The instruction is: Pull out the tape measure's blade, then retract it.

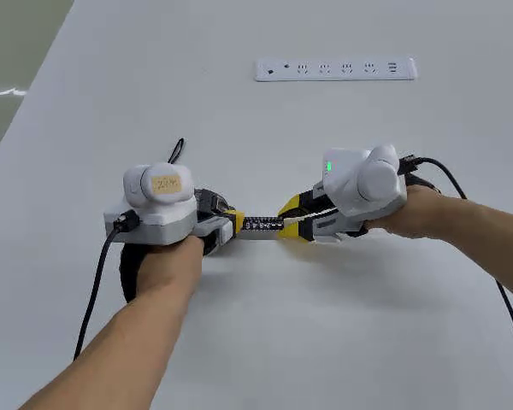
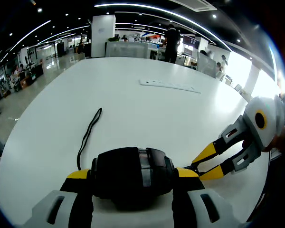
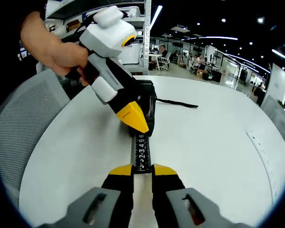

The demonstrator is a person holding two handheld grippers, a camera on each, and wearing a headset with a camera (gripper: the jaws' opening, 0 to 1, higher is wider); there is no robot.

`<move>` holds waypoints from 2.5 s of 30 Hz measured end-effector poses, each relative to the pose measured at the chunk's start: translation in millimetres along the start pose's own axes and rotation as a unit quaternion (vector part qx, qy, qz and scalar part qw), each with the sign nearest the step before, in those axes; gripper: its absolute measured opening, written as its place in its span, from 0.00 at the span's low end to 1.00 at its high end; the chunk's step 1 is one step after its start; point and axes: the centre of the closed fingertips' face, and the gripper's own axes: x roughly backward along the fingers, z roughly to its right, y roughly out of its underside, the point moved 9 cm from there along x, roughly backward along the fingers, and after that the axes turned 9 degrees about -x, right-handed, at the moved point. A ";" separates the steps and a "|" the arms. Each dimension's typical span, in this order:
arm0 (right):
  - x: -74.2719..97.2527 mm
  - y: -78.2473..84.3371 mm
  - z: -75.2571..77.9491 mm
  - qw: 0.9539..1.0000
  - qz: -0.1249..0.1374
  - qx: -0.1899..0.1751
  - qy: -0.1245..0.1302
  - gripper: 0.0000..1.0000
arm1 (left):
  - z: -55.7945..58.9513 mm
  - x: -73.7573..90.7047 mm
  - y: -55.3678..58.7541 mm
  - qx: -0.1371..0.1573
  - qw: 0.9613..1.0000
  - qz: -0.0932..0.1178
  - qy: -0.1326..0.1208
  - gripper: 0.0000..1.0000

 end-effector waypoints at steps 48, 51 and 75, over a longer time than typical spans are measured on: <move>-40.0 -24.6 -5.3 1.000 0.014 0.011 -0.010 0.13 | -0.7 -1.4 -0.4 0.001 1.000 -0.009 0.010 0.66; -39.8 -24.7 -5.7 1.000 0.015 0.012 -0.009 0.13 | -1.0 -1.7 -0.3 0.001 1.000 -0.008 0.010 0.66; -41.0 -25.9 -8.0 1.000 0.008 0.020 0.000 0.14 | -0.8 -2.1 0.4 0.002 1.000 -0.010 0.023 0.68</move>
